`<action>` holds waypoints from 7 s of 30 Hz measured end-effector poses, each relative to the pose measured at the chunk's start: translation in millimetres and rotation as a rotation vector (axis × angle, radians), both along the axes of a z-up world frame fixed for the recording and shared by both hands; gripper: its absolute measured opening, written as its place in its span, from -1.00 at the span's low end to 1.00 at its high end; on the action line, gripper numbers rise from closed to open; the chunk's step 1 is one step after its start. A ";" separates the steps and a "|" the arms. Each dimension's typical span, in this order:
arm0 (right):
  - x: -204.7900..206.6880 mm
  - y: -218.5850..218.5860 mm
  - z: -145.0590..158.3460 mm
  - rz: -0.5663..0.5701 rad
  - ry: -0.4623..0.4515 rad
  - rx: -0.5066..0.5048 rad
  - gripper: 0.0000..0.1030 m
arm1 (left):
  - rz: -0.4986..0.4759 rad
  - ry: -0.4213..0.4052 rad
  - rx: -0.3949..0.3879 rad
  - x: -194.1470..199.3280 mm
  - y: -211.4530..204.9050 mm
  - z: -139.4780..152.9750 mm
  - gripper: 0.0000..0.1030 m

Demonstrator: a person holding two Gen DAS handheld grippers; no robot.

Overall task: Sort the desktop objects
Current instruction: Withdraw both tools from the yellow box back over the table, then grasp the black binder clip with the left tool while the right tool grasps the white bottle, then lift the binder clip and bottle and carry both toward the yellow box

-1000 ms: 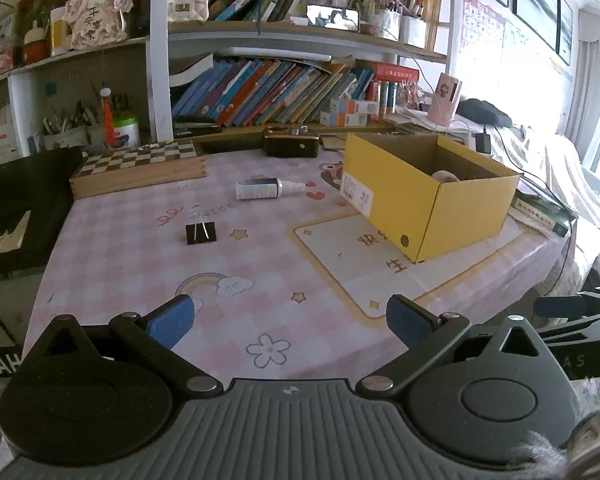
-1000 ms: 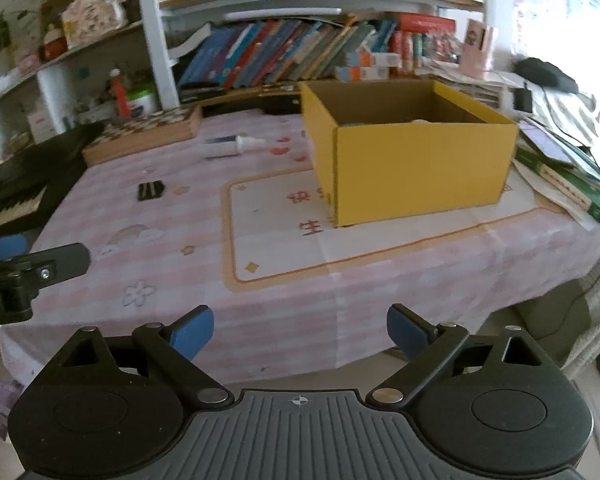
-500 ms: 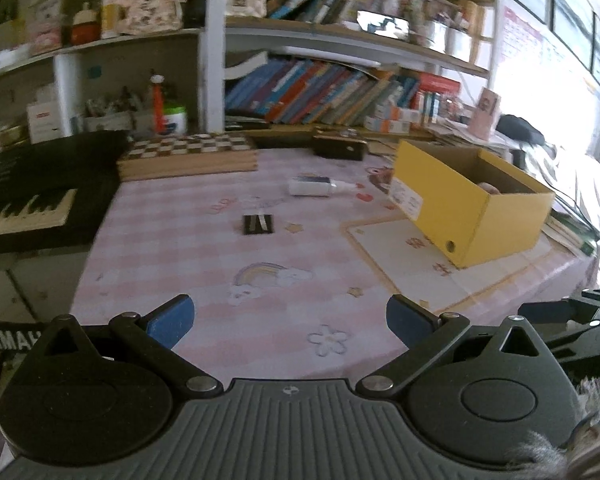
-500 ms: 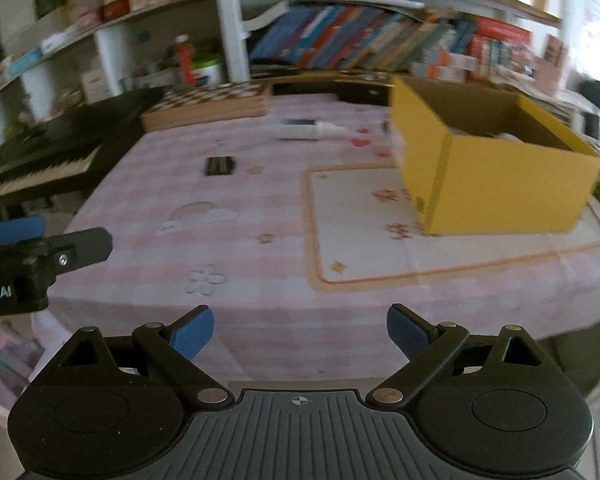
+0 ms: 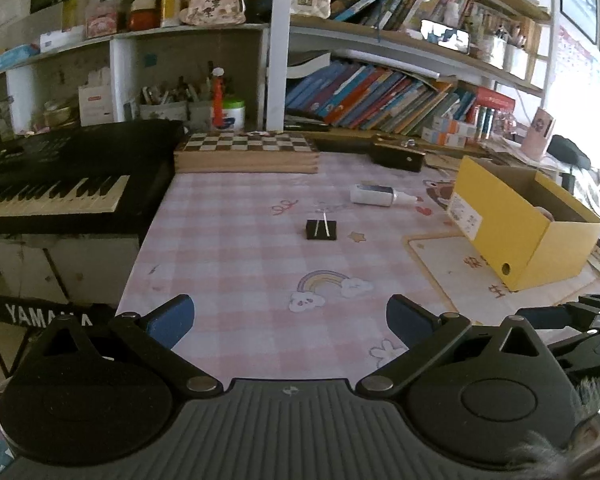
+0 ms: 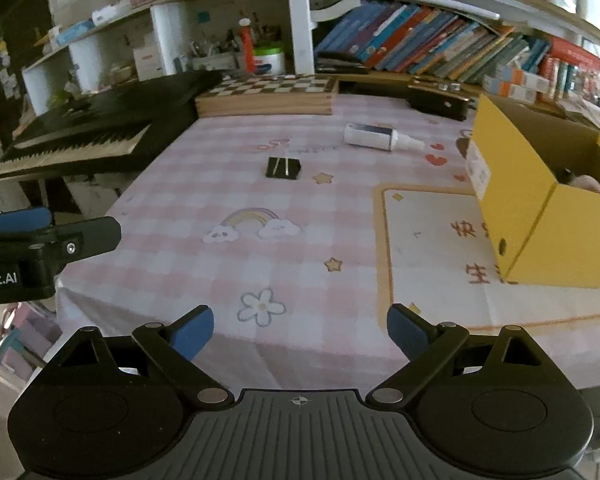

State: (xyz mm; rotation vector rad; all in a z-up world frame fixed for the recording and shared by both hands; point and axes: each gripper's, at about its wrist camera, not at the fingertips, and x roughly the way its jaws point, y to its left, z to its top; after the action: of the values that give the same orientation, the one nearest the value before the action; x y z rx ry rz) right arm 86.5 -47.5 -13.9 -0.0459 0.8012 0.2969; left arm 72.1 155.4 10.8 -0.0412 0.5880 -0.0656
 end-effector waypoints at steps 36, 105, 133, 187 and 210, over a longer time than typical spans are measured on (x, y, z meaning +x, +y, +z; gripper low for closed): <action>227.6 -36.8 16.7 0.170 -0.042 -0.094 0.85 | 0.057 0.099 0.021 175.9 -63.6 -24.8 0.96; 259.5 -46.4 45.5 0.311 0.004 0.161 -0.37 | 0.026 0.047 -0.166 171.9 -46.4 26.2 -0.28; 75.0 -52.1 40.2 0.011 0.037 0.155 -0.37 | -0.190 0.045 -0.220 62.0 -20.3 25.5 -0.28; -53.1 -166.5 23.8 -0.400 0.059 0.215 -0.37 | -0.648 0.106 -0.137 17.9 -153.3 23.3 -0.28; 4.8 -273.2 28.9 -0.348 0.019 0.182 -0.37 | -0.656 0.057 -0.108 59.5 -273.8 29.9 -0.28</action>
State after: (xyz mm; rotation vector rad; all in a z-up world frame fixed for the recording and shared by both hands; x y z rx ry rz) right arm 91.3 -320.6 15.0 0.2658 0.7829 0.0398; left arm 131.6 -118.4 40.8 0.0467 0.6359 -0.7347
